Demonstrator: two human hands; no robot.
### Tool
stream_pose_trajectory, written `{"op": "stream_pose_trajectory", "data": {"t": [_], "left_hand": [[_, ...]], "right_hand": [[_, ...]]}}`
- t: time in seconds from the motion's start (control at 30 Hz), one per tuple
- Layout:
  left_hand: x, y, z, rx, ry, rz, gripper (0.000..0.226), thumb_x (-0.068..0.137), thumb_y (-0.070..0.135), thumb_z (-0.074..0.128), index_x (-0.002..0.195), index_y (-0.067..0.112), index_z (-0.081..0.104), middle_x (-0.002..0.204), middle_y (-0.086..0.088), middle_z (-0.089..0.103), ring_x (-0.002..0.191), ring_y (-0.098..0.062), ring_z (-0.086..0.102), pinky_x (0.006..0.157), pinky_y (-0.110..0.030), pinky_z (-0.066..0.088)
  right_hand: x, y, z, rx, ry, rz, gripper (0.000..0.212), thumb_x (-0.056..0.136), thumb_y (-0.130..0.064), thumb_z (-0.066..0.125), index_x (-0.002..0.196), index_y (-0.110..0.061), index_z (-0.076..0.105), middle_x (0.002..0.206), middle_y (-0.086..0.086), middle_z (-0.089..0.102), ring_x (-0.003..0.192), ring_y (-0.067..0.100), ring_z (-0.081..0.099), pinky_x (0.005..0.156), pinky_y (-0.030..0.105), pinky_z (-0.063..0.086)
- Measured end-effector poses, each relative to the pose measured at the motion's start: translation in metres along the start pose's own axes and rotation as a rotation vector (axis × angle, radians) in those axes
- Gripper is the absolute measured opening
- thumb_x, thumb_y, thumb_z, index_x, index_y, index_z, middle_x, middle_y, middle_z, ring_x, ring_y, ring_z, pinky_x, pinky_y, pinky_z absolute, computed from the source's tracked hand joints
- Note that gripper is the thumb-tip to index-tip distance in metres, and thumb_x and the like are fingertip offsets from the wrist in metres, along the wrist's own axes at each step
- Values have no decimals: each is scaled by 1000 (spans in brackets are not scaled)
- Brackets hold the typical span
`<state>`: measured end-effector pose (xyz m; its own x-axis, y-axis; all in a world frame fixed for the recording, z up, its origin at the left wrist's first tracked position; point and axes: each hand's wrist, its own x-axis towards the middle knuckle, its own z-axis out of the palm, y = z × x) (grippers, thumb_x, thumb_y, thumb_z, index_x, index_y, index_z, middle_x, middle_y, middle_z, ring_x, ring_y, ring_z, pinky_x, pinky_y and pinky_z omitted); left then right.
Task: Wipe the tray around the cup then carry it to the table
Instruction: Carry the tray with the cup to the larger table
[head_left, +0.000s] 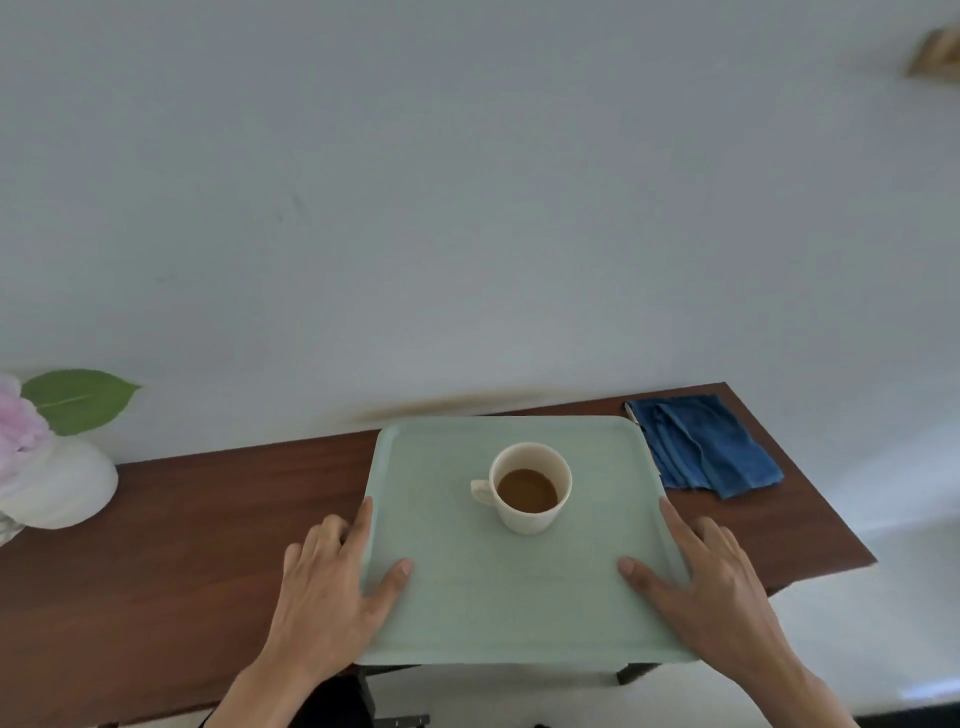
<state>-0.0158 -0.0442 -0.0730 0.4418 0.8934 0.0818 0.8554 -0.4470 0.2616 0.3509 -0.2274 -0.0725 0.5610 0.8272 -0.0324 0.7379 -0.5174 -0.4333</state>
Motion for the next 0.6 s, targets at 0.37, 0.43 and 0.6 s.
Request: {"op": "stream_pose_trajectory", "data": {"t": [0.37,0.43,0.6], "left_hand": [[25,96,6,-36,-50,284,95,90,83,33,160,19,38,98,9,39,98,-16,45,88,-40,39],[27,124,12,-49,-61,349,96,90,84,31,161,19,36,98,8,40,98,-16,45,90,-41,40],[20,205,27,-77,-82,512,97,90,84,28,163,21,31,96,10,38,94,-14,42,89,-39,40]], "right_hand": [[-86,68,-59,26,170,232,95,78,-96,43,158,-49,21,95,-20,43,94,6,43,80,35,45],[-106,86,-73,27,216,282,93,78,-95,44,156,-50,20,93,-20,44,94,4,42,77,33,43],[-169,140,-105,28,303,407,90,78,-97,44,152,-55,15,92,-23,46,98,0,41,76,31,45]]}}
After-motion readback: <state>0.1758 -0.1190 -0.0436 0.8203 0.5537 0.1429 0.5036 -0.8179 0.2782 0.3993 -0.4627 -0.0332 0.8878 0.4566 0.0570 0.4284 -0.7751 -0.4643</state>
